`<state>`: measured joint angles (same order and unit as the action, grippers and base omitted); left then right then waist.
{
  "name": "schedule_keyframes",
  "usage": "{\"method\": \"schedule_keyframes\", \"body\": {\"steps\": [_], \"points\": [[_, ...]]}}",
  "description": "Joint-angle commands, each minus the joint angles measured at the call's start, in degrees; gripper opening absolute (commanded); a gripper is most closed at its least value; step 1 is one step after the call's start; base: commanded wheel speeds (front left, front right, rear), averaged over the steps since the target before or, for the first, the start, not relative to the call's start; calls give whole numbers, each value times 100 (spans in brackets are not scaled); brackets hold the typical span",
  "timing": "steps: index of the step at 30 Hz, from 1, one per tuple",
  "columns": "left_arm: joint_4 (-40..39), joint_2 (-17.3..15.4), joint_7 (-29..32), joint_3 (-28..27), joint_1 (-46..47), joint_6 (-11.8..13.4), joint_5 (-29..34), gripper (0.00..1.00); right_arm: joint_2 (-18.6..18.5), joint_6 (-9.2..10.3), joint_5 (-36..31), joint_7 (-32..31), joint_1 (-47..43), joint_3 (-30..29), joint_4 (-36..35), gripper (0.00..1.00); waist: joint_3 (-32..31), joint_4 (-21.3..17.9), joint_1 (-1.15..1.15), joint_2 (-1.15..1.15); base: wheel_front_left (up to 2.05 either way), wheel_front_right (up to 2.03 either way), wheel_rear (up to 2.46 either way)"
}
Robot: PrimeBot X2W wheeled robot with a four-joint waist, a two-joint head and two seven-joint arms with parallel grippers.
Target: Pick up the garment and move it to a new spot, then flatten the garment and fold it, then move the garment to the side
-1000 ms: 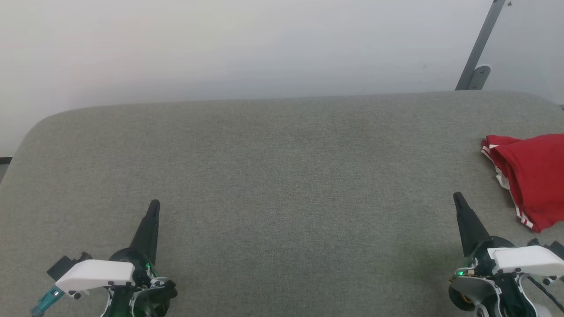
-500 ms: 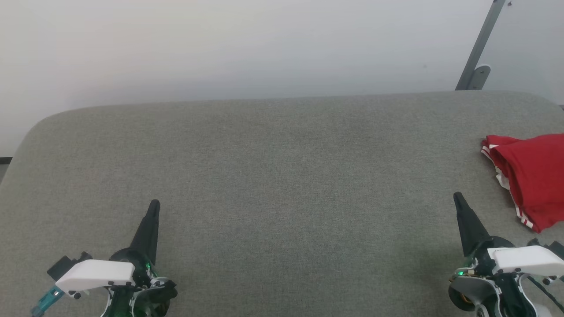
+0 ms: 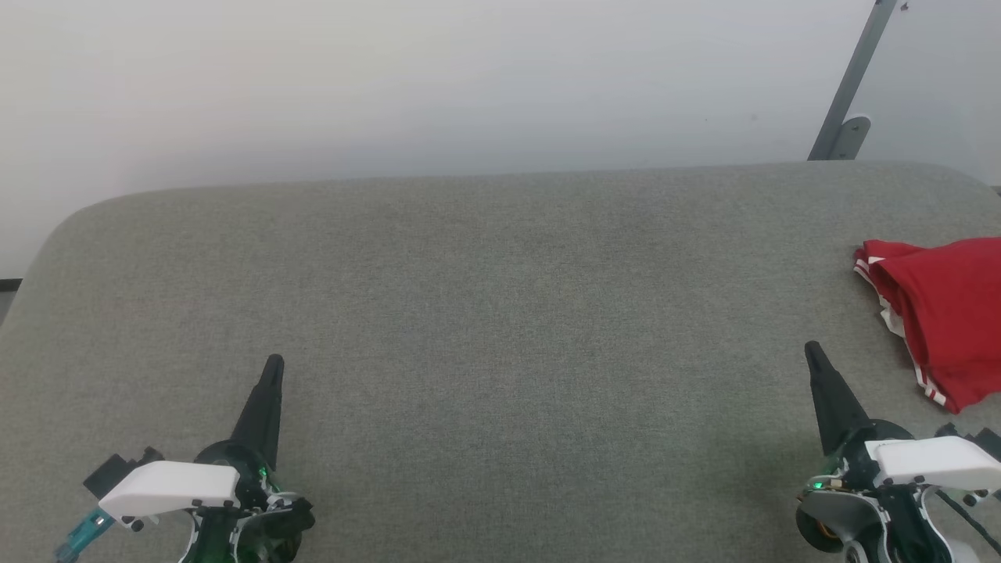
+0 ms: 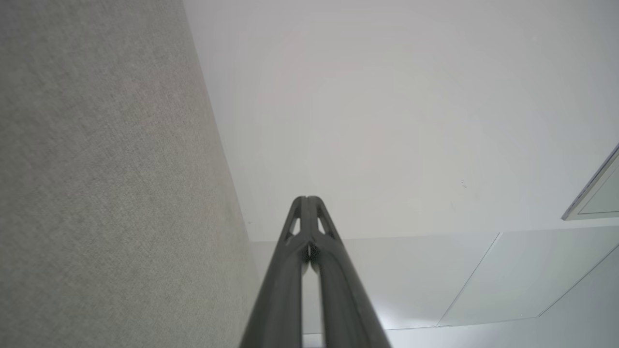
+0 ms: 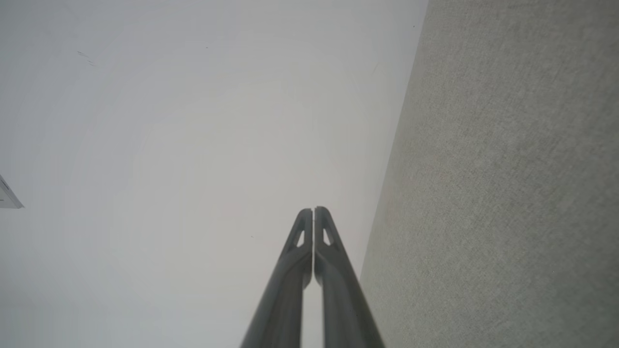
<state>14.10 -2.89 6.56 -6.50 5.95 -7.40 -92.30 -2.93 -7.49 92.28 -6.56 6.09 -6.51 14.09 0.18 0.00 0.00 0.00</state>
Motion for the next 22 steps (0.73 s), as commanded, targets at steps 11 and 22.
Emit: {"method": "schedule_keyframes", "body": {"steps": [11,22], "points": [[0,13,15,-1,64,-16,-21,0,21,0,25,-11,29,-5,-14,0,0,0,0,0,0,0,0],[0,13,14,-2,64,-16,-21,0,21,0,26,-10,29,-6,-14,0,0,0,0,0,0,0,0]]}}
